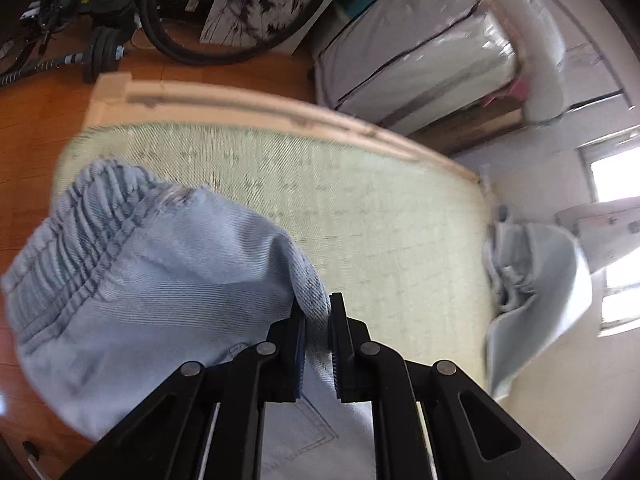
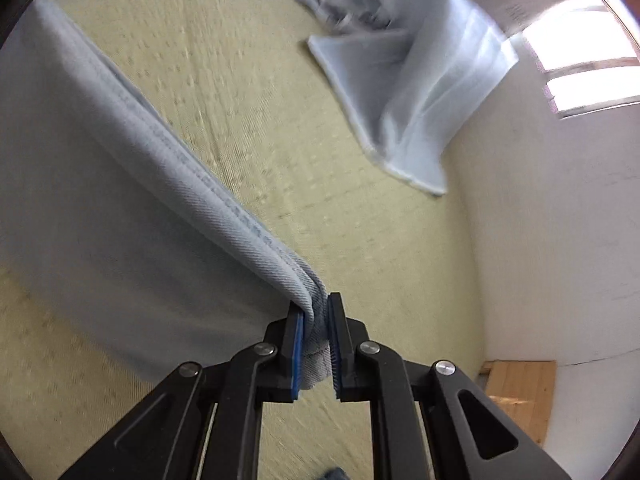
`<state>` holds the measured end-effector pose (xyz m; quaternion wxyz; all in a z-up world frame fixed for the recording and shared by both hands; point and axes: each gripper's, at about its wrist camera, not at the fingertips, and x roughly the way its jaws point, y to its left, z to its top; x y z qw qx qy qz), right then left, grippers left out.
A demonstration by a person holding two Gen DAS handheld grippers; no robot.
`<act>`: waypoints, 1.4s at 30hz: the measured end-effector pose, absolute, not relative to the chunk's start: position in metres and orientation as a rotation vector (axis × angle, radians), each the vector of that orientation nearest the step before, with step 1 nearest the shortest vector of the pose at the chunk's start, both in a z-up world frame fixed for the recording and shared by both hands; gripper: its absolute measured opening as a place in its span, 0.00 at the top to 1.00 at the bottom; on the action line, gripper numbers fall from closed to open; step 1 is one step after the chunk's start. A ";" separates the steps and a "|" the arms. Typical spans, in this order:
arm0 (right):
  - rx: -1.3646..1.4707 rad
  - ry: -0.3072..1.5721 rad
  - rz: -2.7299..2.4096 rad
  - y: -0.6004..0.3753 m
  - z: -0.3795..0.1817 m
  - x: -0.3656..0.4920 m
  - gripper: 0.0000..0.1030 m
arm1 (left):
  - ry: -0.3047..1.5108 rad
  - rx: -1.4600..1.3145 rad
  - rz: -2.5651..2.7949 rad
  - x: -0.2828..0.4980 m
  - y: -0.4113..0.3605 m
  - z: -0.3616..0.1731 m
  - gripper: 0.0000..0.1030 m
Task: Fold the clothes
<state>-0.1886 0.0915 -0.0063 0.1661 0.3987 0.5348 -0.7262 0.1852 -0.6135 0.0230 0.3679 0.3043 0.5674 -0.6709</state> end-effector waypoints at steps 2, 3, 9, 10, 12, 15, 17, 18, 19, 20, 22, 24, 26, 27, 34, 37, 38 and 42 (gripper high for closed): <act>1.176 1.551 -2.033 0.081 -0.034 -0.209 0.91 | 1.442 0.805 -1.720 0.176 -0.618 0.008 0.90; 1.188 1.542 -2.041 0.078 -0.042 -0.217 0.91 | 1.435 0.814 -1.722 0.171 -0.621 0.001 0.90; 1.231 1.450 -2.173 0.072 -0.070 -0.253 0.71 | 1.387 0.851 -1.769 0.151 -0.627 -0.027 0.72; 1.224 1.432 -2.222 0.075 -0.070 -0.255 0.71 | 1.383 0.840 -1.795 0.150 -0.624 -0.026 0.57; 1.210 1.313 -2.340 0.087 -0.058 -0.258 0.57 | 1.384 0.806 -1.849 0.153 -0.618 -0.023 0.35; 1.208 1.003 -2.513 0.121 -0.032 -0.252 0.45 | 1.427 0.753 -1.891 0.161 -0.607 -0.014 0.30; 1.208 0.740 -2.598 0.149 -0.014 -0.240 0.42 | 1.455 0.733 -1.921 0.165 -0.596 -0.007 0.30; 1.215 0.610 -2.628 0.163 -0.010 -0.234 0.40 | 1.461 0.720 -1.949 0.167 -0.587 0.000 0.30; 1.221 0.466 -2.648 0.179 -0.006 -0.224 0.40 | 1.462 0.703 -1.982 0.168 -0.577 0.008 0.29; 1.241 0.312 -2.656 0.195 -0.006 -0.213 0.38 | 1.470 0.684 -2.019 0.169 -0.566 0.016 0.29; 1.292 -0.003 -2.637 0.227 -0.009 -0.192 0.38 | 1.504 0.636 -2.098 0.171 -0.537 0.033 0.21; 1.350 -0.291 -2.580 0.252 -0.025 -0.176 0.38 | 1.575 0.590 -2.176 0.170 -0.503 0.048 0.21; 1.393 -0.503 -2.535 0.270 -0.043 -0.166 0.38 | 1.656 0.575 -2.251 0.165 -0.466 0.059 0.21; 1.413 -0.573 -2.525 0.277 -0.052 -0.163 0.38 | 1.694 0.579 -2.287 0.162 -0.446 0.063 0.20; 1.439 -0.956 -2.388 0.290 -0.101 -0.155 0.37 | 1.801 0.851 -2.569 0.117 -0.296 0.047 0.16; 1.430 -1.004 -2.343 0.281 -0.114 -0.158 0.37 | 1.745 1.043 -2.621 0.095 -0.247 0.025 0.16; 1.435 -1.001 -2.344 0.278 -0.118 -0.161 0.37 | 1.727 1.083 -2.630 0.089 -0.236 0.020 0.16; 1.435 -1.043 -2.326 0.267 -0.130 -0.172 0.36 | 1.646 1.208 -2.669 0.066 -0.200 0.005 0.16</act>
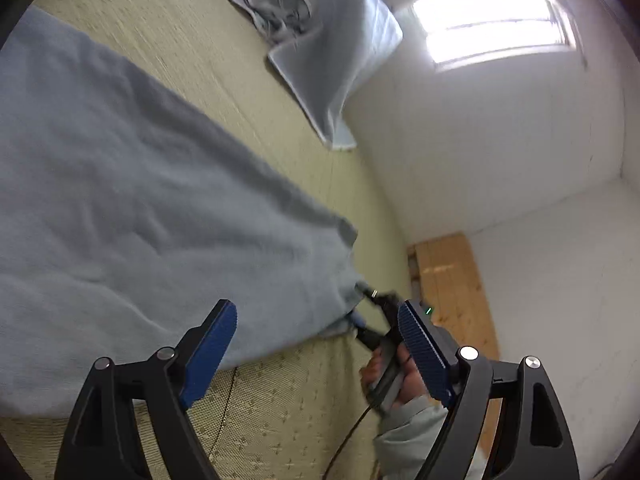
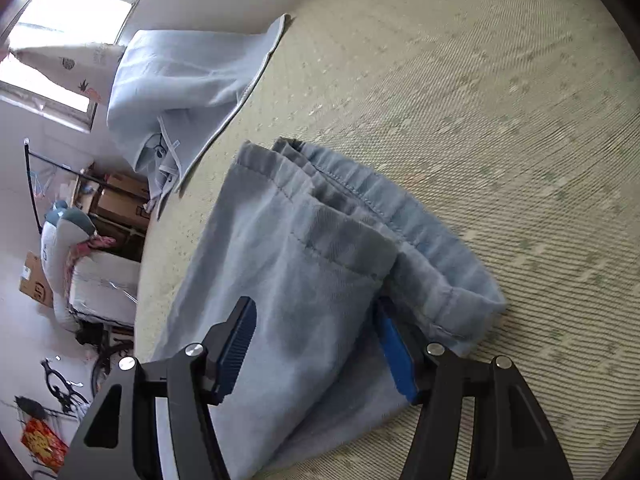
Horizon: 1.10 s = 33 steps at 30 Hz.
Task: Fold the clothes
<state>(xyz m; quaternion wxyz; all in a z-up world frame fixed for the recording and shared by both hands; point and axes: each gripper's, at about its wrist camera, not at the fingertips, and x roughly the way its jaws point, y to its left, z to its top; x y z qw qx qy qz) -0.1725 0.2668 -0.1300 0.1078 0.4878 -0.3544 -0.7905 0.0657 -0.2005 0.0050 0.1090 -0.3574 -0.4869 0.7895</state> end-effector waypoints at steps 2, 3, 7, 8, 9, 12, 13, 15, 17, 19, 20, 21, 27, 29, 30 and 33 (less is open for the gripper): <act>1.410 -1.007 -2.339 0.257 -0.122 -0.173 0.36 | -1.370 -1.083 2.324 0.059 -0.183 0.004 0.16; 1.383 -0.968 -2.351 0.249 -0.115 -0.172 0.36 | -1.348 -1.094 2.321 0.054 -0.175 0.004 0.16; 1.246 -0.694 -2.359 0.207 -0.081 -0.164 0.36 | -1.401 -1.097 2.284 0.043 -0.165 0.000 0.16; 1.213 -0.603 -2.351 0.194 -0.073 -0.160 0.36 | -1.424 -1.108 2.276 0.040 -0.164 -0.003 0.16; 1.181 -0.512 -2.339 0.181 -0.065 -0.156 0.36 | -1.442 -1.118 2.267 0.036 -0.164 -0.007 0.16; 1.147 -0.214 -2.225 0.139 -0.061 -0.134 0.37 | -1.488 -1.148 2.247 0.026 -0.162 -0.016 0.16; 1.155 -0.098 -2.193 0.126 -0.065 -0.126 0.37 | -1.498 -1.154 2.244 0.023 -0.160 -0.017 0.16; 1.173 0.018 -2.202 0.121 -0.072 -0.116 0.37 | -1.514 -1.158 2.232 0.018 -0.155 -0.018 0.16; 1.185 -0.018 -2.245 0.138 -0.076 -0.112 0.37 | -1.491 -1.161 2.219 0.013 -0.146 -0.017 0.16; 1.189 -0.155 -2.300 0.165 -0.078 -0.110 0.37 | -1.442 -1.170 2.223 0.009 -0.137 -0.014 0.16; 1.213 -0.205 -2.333 0.178 -0.081 -0.111 0.37 | -1.412 -1.181 2.230 0.008 -0.133 -0.013 0.16; 1.237 -0.257 -2.365 0.192 -0.084 -0.112 0.37 | -1.382 -1.199 2.235 0.007 -0.129 -0.012 0.16; 1.354 -0.608 -2.449 0.256 -0.105 -0.126 0.37 | -1.278 -1.346 2.197 -0.004 -0.101 -0.028 0.16; 1.349 -0.717 -2.439 0.261 -0.111 -0.134 0.37 | -1.258 -1.390 2.178 -0.005 -0.095 -0.034 0.16; 1.350 -0.773 -2.433 0.264 -0.115 -0.139 0.37 | -1.249 -1.412 2.169 -0.005 -0.092 -0.037 0.16; 1.397 -0.863 -2.429 0.268 -0.124 -0.153 0.37 | -1.226 -1.473 2.135 -0.006 -0.083 -0.046 0.16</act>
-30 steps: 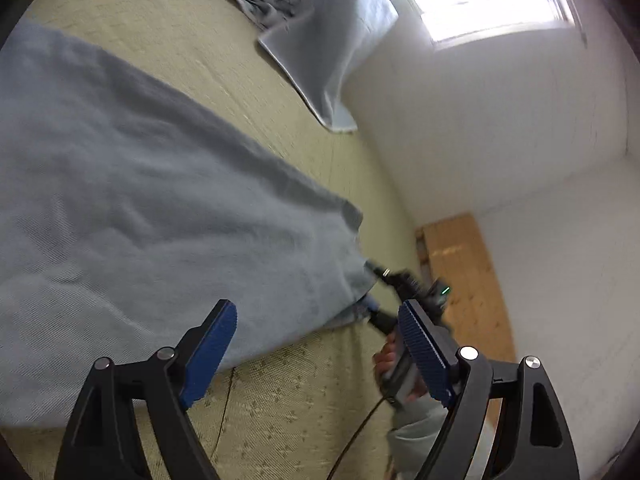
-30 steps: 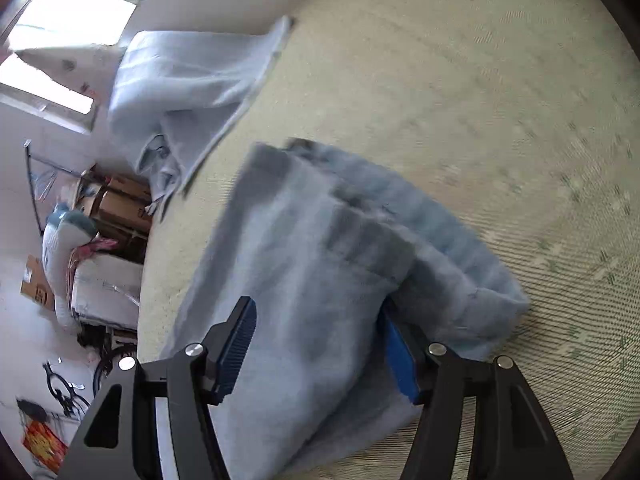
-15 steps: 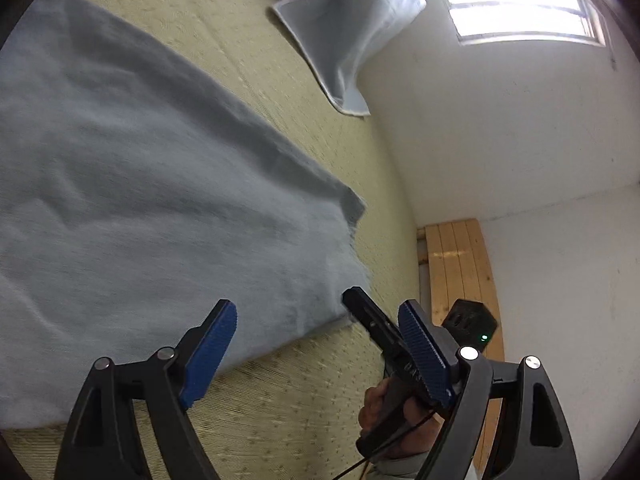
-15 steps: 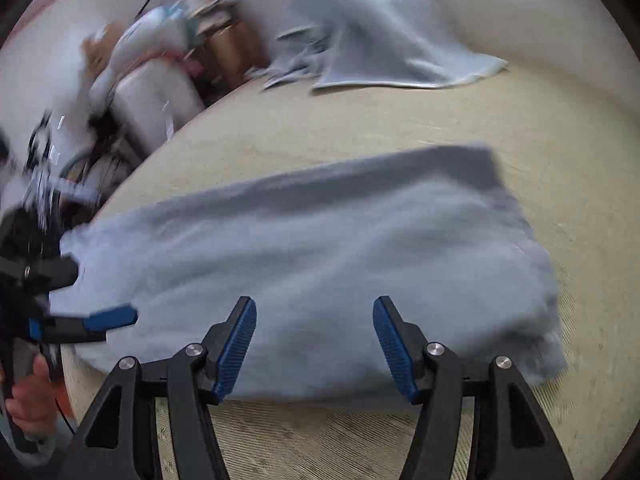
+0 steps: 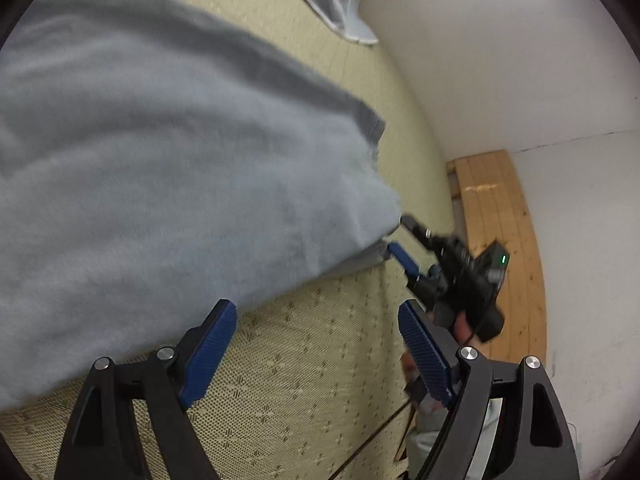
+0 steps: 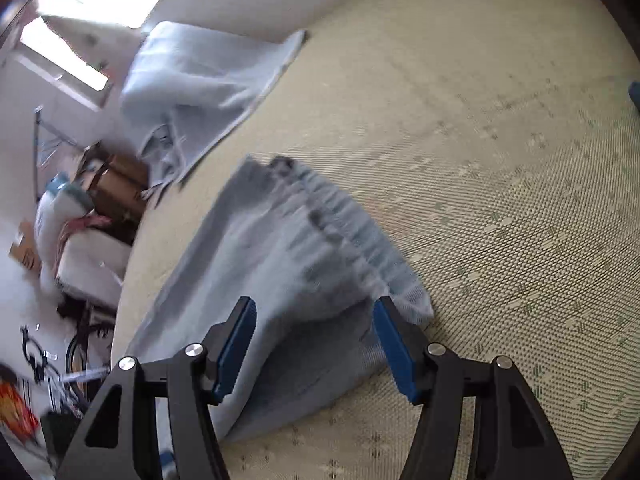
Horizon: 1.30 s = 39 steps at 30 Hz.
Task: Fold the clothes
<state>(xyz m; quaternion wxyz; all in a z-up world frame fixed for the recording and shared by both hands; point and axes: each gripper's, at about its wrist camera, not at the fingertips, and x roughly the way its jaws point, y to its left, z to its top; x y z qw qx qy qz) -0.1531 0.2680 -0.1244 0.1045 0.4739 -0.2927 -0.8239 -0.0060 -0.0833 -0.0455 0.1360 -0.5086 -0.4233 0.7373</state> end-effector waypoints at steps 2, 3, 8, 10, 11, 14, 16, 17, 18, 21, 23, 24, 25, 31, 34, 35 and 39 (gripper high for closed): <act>1.426 -0.866 -2.435 0.267 -0.126 -0.160 0.37 | -1.234 -1.506 2.096 -0.007 -0.077 -0.053 0.16; 1.437 -0.860 -2.437 0.268 -0.125 -0.163 0.37 | -1.242 -1.520 2.075 -0.007 -0.074 -0.056 0.16; 1.436 -0.767 -2.436 0.262 -0.117 -0.176 0.37 | -1.270 -1.565 2.046 -0.007 -0.070 -0.067 0.16; 1.473 -0.655 -2.418 0.253 -0.117 -0.184 0.37 | -1.279 -1.589 2.059 -0.006 -0.074 -0.071 0.16; 1.495 -0.609 -2.412 0.250 -0.119 -0.188 0.37 | -1.291 -1.598 2.063 -0.006 -0.077 -0.074 0.16; 1.535 -0.500 -2.379 0.242 -0.122 -0.197 0.37 | -1.325 -1.609 2.069 -0.006 -0.084 -0.079 0.16; 1.534 -0.467 -2.345 0.241 -0.121 -0.200 0.38 | -1.327 -1.603 2.095 -0.007 -0.087 -0.078 0.17; 1.519 -0.433 -2.353 0.240 -0.117 -0.199 0.52 | -1.326 -1.602 2.112 -0.008 -0.088 -0.077 0.17; 1.504 -0.398 -2.360 0.239 -0.113 -0.199 0.66 | -1.327 -1.596 2.130 -0.009 -0.091 -0.076 0.20; 1.473 -0.323 -2.359 0.235 -0.100 -0.196 0.71 | -1.381 -1.546 2.166 -0.011 -0.106 -0.068 0.29; 1.458 -0.283 -2.351 0.232 -0.092 -0.195 0.73 | -1.413 -1.497 2.192 -0.012 -0.117 -0.061 0.33; 1.451 -0.262 -2.347 0.230 -0.088 -0.194 0.74 | -1.424 -1.470 2.209 -0.011 -0.122 -0.057 0.37; 1.443 -0.243 -2.343 0.229 -0.083 -0.194 0.75 | -1.435 -1.440 2.226 -0.011 -0.127 -0.053 0.38; 1.378 -0.183 -2.363 0.219 -0.032 -0.192 0.77 | -1.483 -1.331 2.242 -0.009 -0.143 -0.042 0.39; 1.384 -0.131 -2.368 0.213 -0.014 -0.195 0.77 | -1.450 -1.381 2.210 -0.012 -0.131 -0.048 0.39; 1.387 -0.113 -2.370 0.211 -0.008 -0.197 0.77 | -1.430 -1.409 2.198 -0.014 -0.125 -0.052 0.39; 1.567 -0.053 -2.353 0.220 -0.034 -0.206 0.76 | -1.344 -1.538 2.148 -0.020 -0.104 -0.066 0.39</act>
